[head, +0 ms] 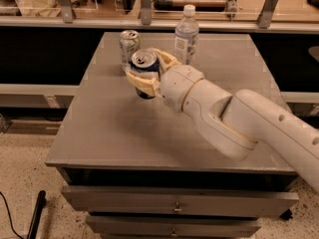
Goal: Move pepsi can near 7up can
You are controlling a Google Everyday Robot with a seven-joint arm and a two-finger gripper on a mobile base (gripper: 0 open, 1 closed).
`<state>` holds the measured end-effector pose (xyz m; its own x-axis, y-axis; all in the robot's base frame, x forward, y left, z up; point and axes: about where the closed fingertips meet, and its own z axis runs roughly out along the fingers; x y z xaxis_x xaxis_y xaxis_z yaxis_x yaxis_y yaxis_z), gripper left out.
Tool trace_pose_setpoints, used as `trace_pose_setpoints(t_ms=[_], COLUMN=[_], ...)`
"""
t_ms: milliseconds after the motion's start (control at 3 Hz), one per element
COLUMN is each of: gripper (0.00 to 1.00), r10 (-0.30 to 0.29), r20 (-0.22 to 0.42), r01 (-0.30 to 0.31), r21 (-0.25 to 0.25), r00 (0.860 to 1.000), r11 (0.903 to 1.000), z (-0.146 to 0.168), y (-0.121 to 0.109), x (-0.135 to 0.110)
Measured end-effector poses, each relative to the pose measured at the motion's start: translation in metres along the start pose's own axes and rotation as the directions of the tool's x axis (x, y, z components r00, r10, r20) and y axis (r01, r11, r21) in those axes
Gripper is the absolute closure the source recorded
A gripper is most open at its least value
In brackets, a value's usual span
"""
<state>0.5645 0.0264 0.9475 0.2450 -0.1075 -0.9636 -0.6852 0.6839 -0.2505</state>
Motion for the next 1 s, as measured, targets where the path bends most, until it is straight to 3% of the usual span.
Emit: trace_pose_setpoints(t_ms=[333,667,1000], gripper=[1.0,1.0,1.0], r10=[0.051,0.096,0.124], r20=[-0.065,-0.098,-0.088], r01=[-0.048,-0.089,-0.118], r21=[0.055,0.072,0.072], r00=[0.997,0.991,0.988], r11=[0.9973,0.9934,0.9905], z=[-0.005,-0.003,0.003], y=[-0.013,-0.019,-0.027], x=[0.008,0.017,0.023])
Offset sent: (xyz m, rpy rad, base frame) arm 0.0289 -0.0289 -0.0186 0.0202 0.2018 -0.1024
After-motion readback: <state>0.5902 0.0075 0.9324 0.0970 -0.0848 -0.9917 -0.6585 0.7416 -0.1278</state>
